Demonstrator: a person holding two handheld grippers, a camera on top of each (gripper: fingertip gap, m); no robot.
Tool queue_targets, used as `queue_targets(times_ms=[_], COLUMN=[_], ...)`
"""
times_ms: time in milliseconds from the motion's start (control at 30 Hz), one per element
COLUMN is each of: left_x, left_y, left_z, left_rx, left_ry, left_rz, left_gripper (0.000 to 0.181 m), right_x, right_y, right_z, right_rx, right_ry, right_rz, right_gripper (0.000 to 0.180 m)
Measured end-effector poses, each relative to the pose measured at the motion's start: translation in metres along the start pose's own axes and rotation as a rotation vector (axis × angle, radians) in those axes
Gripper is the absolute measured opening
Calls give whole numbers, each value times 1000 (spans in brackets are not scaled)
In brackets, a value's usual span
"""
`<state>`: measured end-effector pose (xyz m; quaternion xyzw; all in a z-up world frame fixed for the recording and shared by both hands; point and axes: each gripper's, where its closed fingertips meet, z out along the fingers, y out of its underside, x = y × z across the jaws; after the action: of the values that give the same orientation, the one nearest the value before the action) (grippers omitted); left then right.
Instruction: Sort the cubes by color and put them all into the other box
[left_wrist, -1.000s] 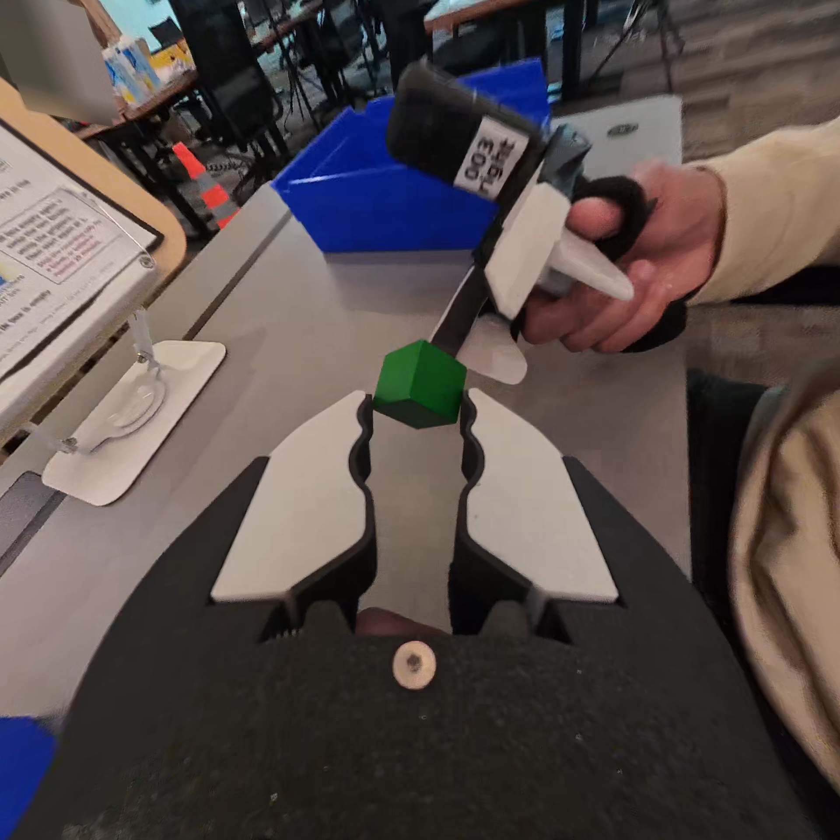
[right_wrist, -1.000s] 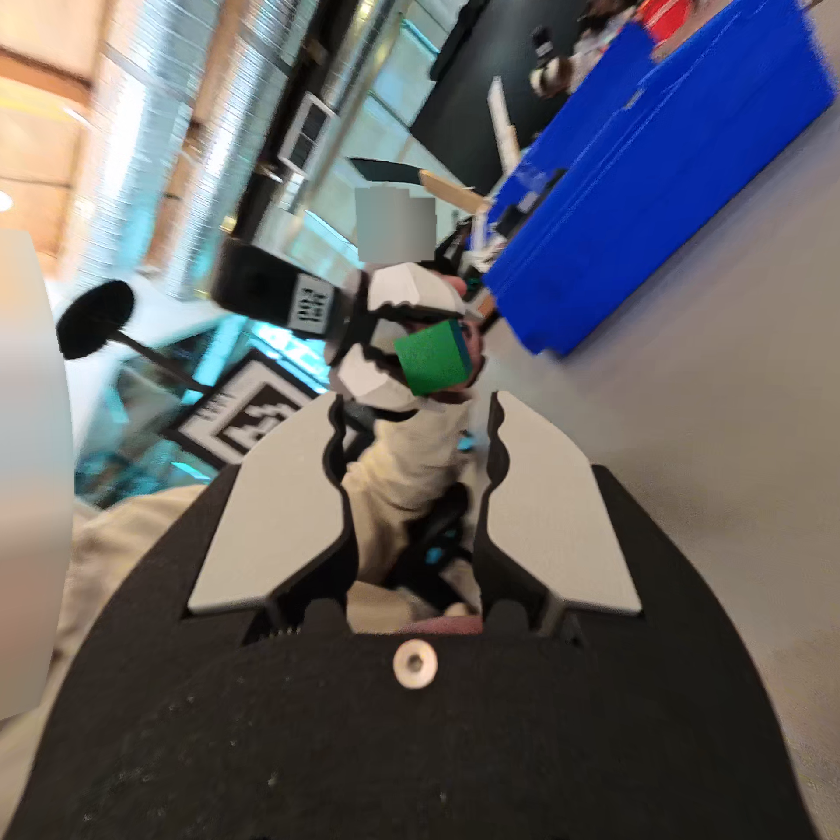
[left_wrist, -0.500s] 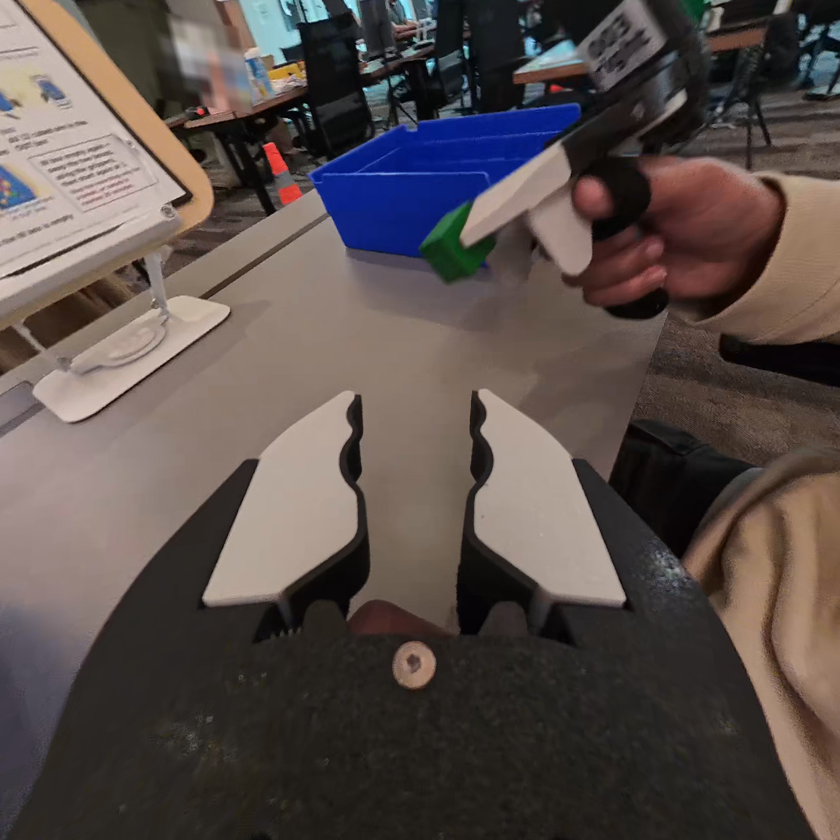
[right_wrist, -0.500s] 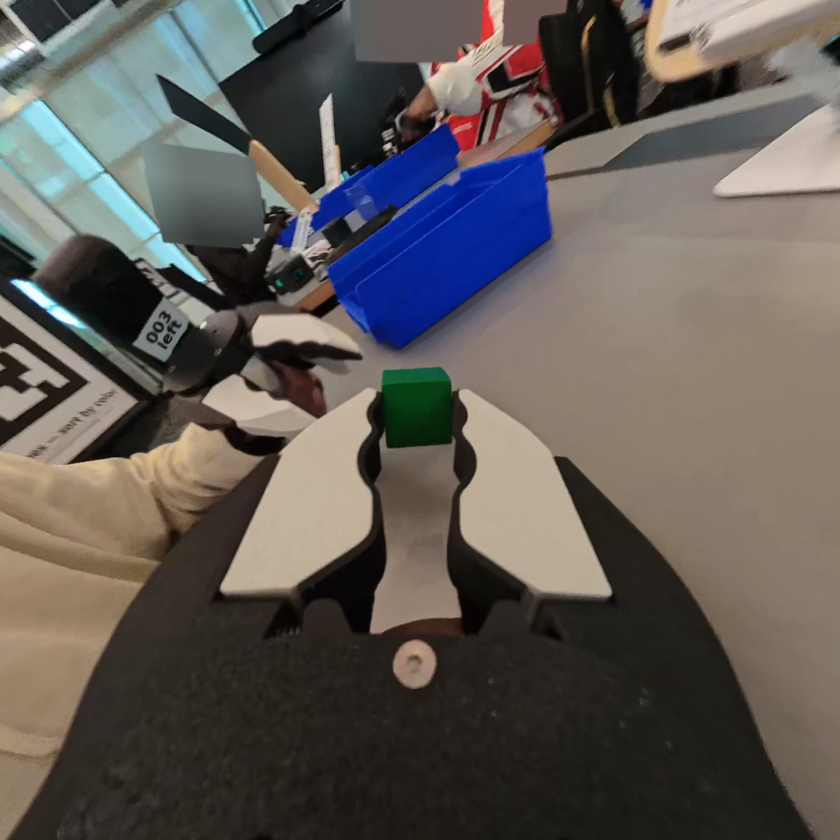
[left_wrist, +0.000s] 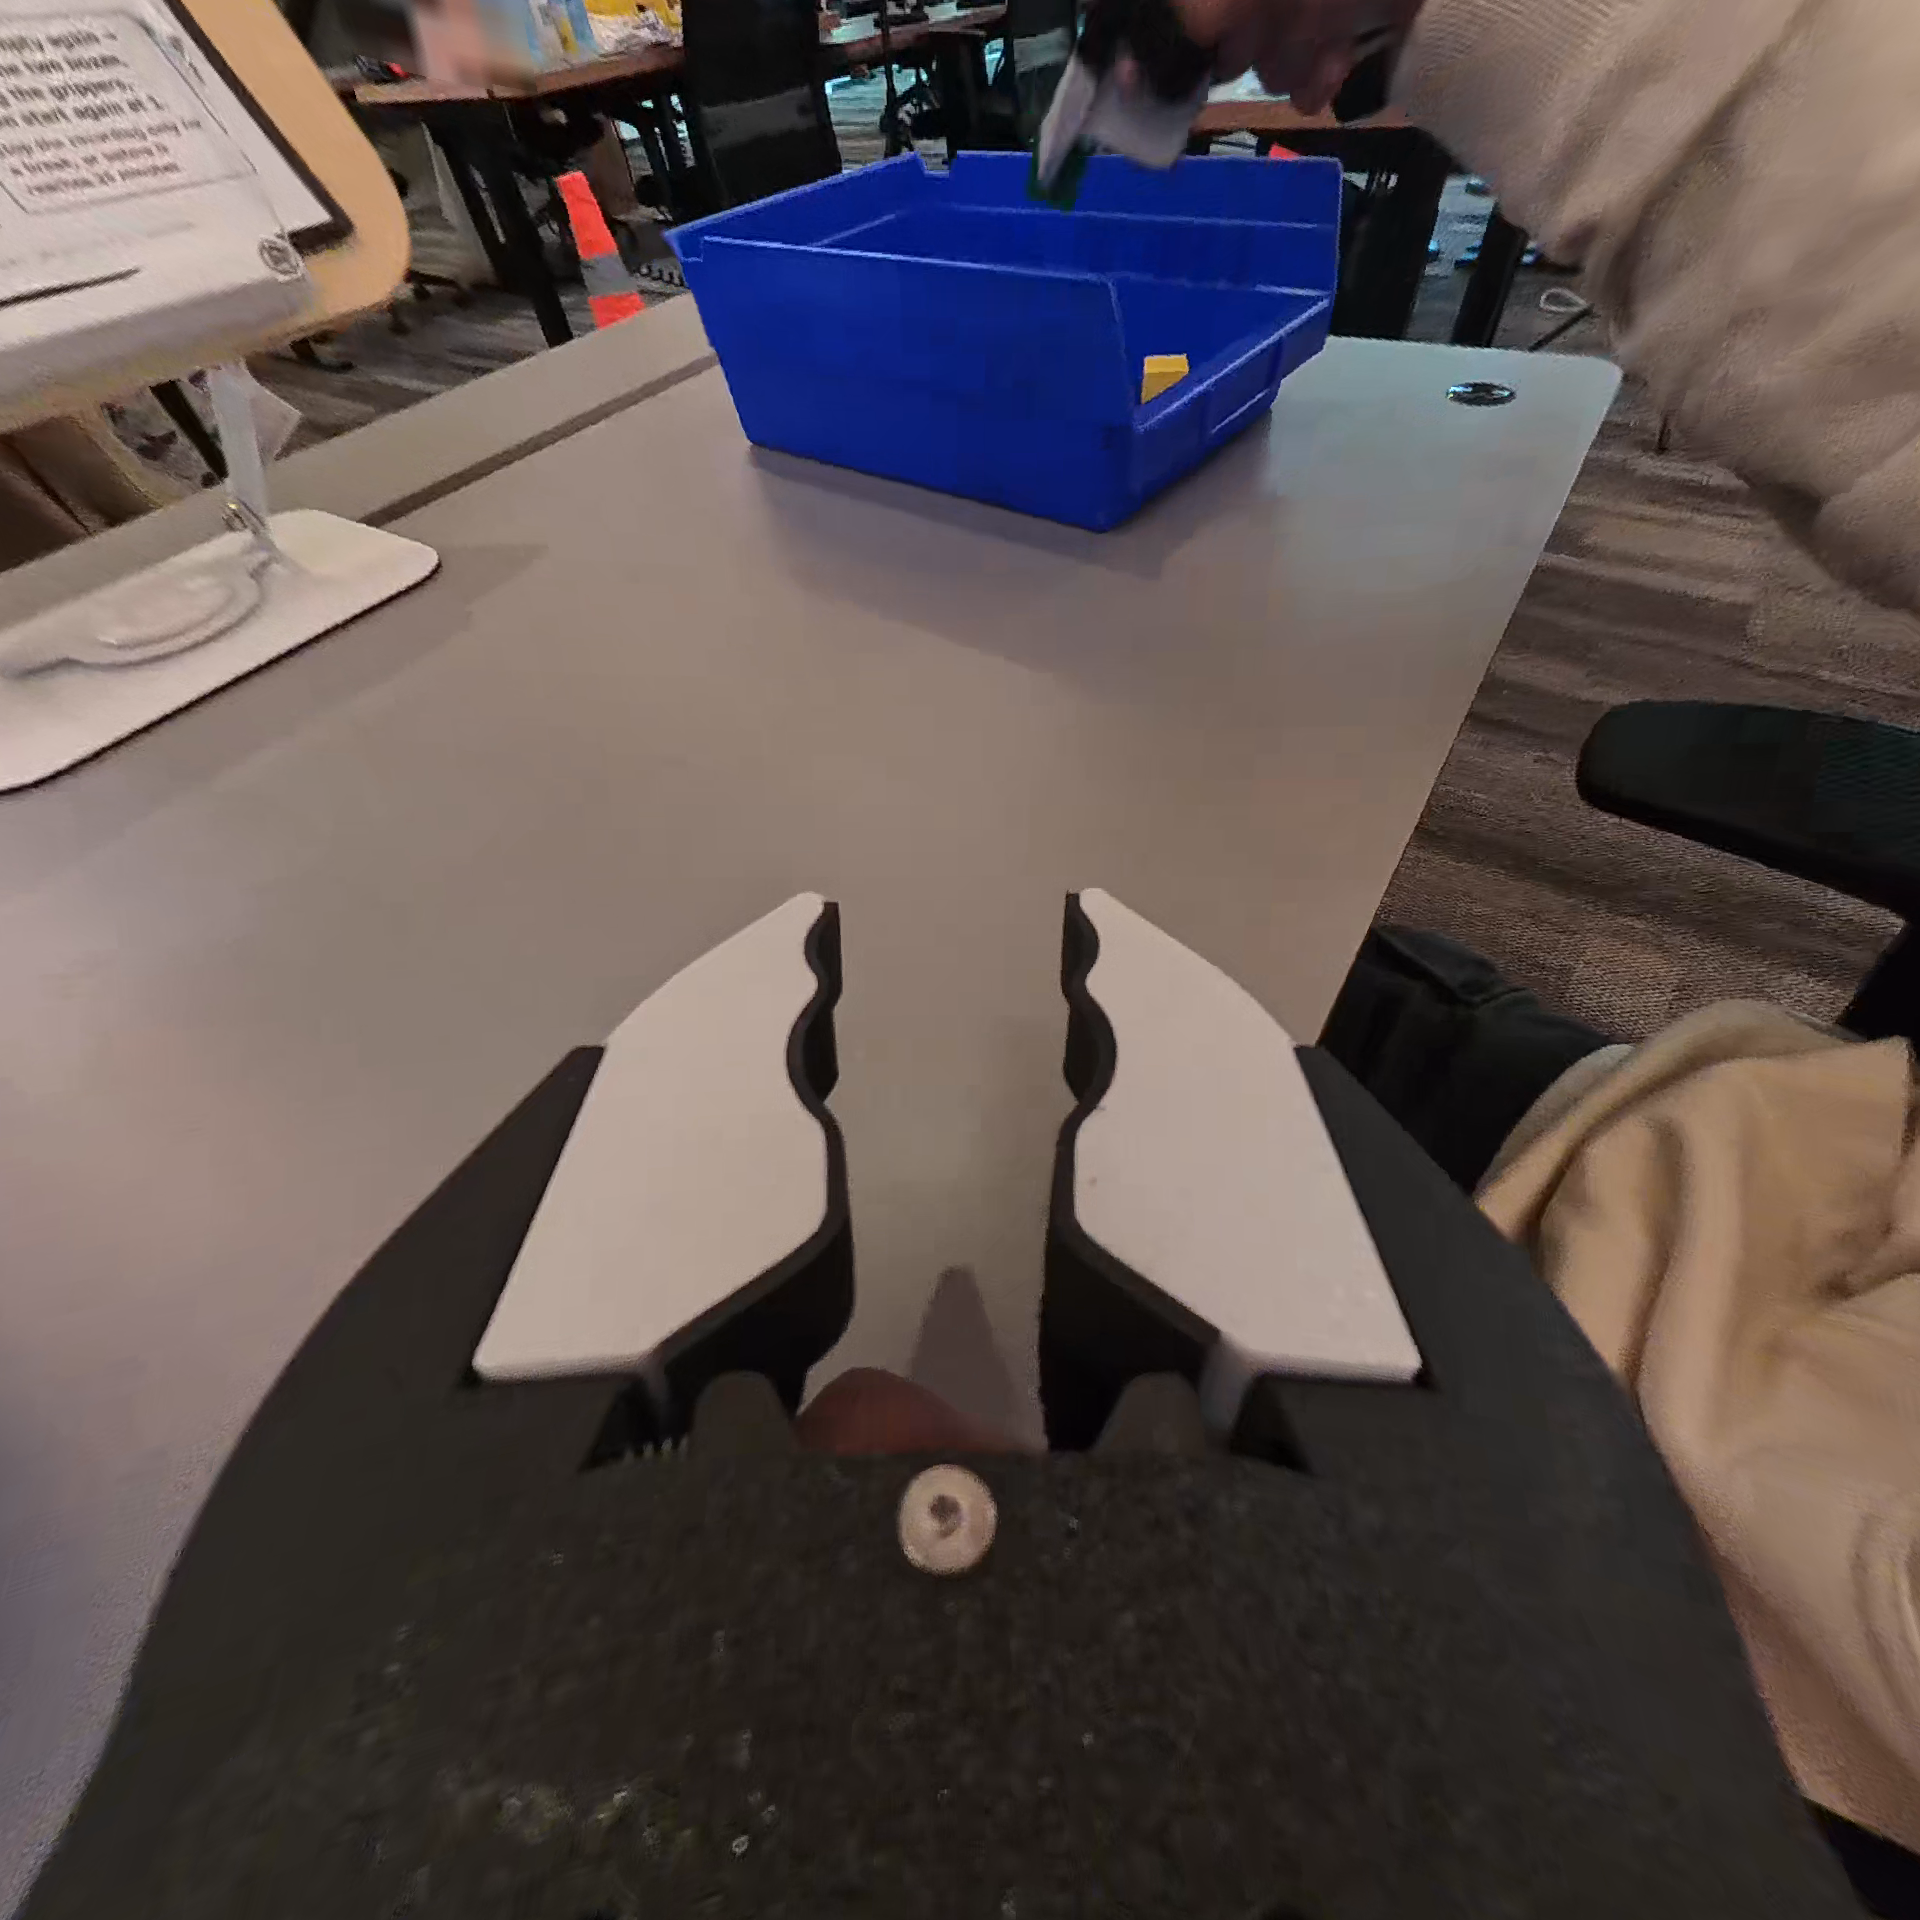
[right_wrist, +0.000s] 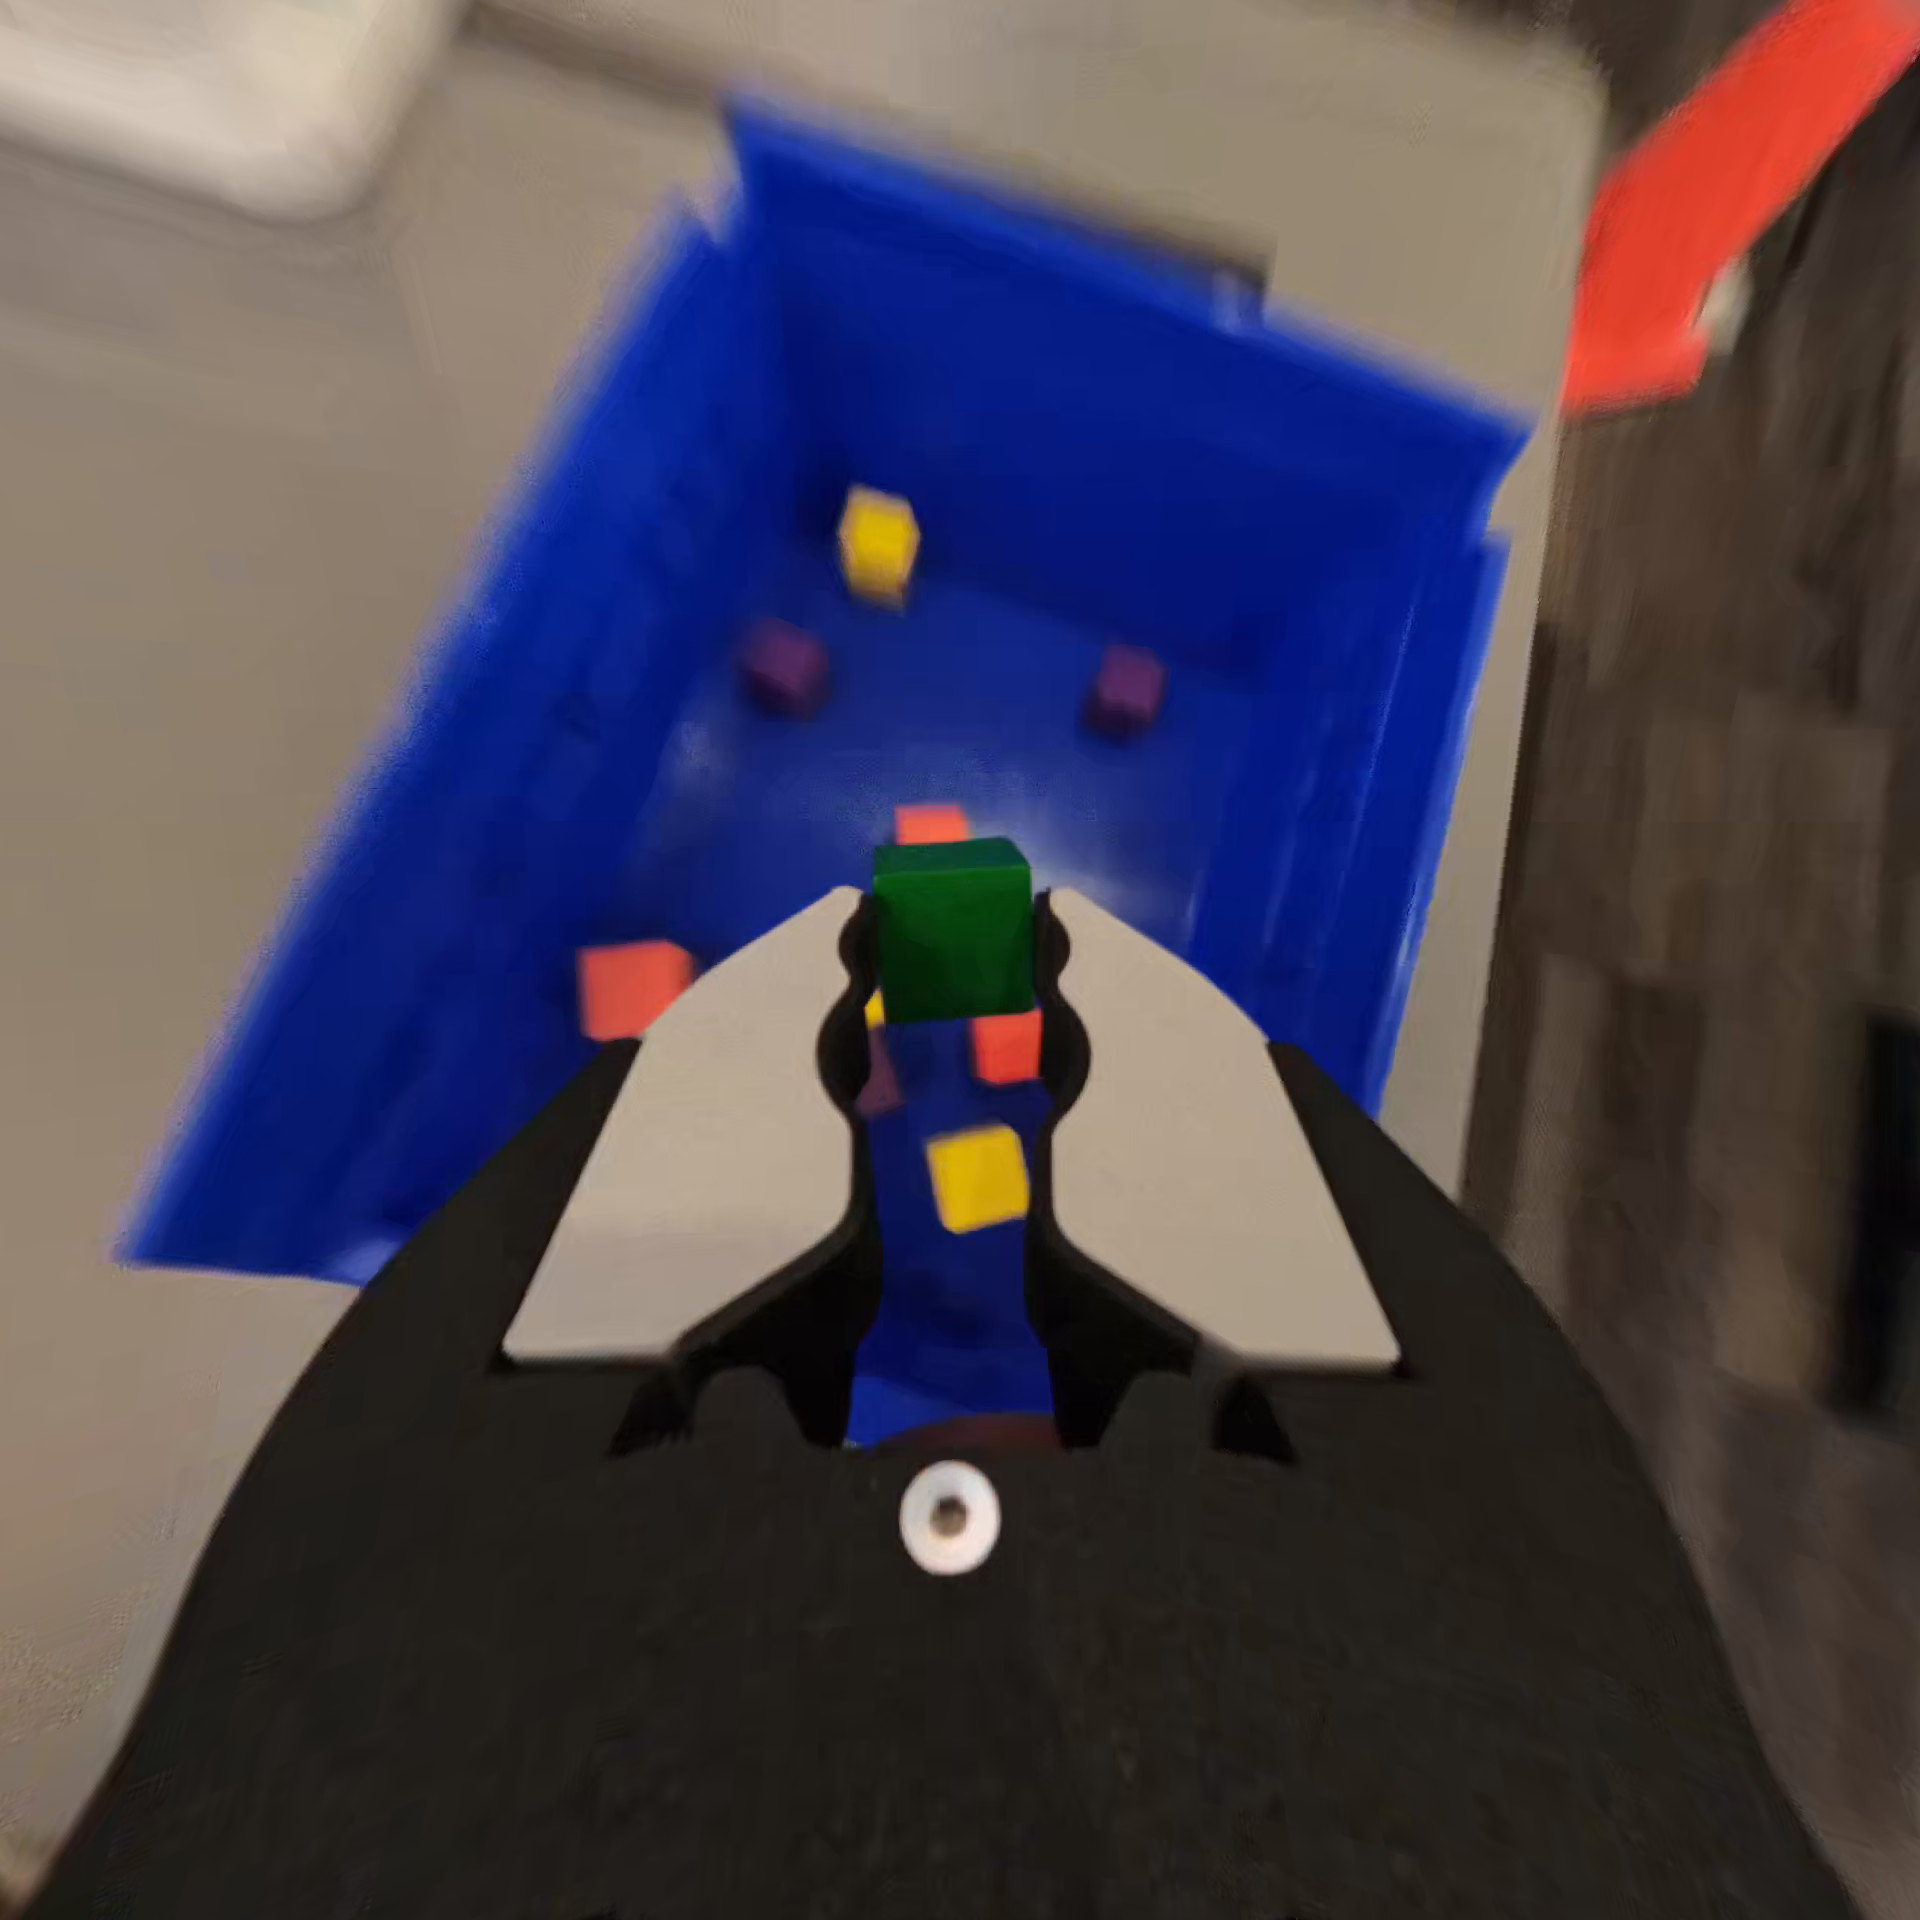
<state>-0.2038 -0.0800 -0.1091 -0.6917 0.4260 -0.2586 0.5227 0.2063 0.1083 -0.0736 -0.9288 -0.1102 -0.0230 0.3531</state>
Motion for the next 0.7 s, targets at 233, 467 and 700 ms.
queue_targets(times_ms=[233, 467, 700], left_x=[-9, -7, -24], left_y=[7, 16, 27], left_z=[-4, -6, -2], left_rx=[-22, -46, -92], left_ry=[-16, -17, -40], left_rz=[2, 44, -39], left_gripper=[40, 46, 48], right_x=[28, 25, -219], right_y=[49, 32, 10], right_z=[83, 62, -82], right_rx=[-500, -301, 647], right_ry=[54, 137, -569], right_rz=[-26, 9, 121], right_gripper=[29, 49, 36])
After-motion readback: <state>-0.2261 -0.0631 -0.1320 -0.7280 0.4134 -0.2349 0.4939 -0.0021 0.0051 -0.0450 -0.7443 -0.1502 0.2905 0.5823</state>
